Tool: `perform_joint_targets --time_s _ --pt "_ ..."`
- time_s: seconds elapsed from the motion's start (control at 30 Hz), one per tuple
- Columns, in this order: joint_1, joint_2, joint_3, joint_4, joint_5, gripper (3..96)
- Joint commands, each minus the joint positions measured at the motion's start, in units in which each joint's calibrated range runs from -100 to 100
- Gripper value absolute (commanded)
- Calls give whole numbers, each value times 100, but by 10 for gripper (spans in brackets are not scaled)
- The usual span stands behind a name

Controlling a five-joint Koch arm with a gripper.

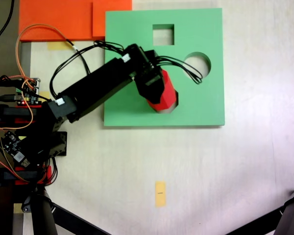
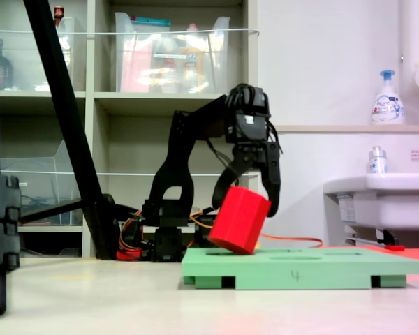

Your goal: Put the octagonal pillar block into the corresponding hole

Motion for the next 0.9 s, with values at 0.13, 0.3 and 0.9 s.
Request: perform_joint_targets --time_s 0.13,0.3,0.9 --pt "-98 -31 490 -166 78 362" --pt "-205 -31 600 -166 -34 360" --pt "-49 709 809 -166 78 360"
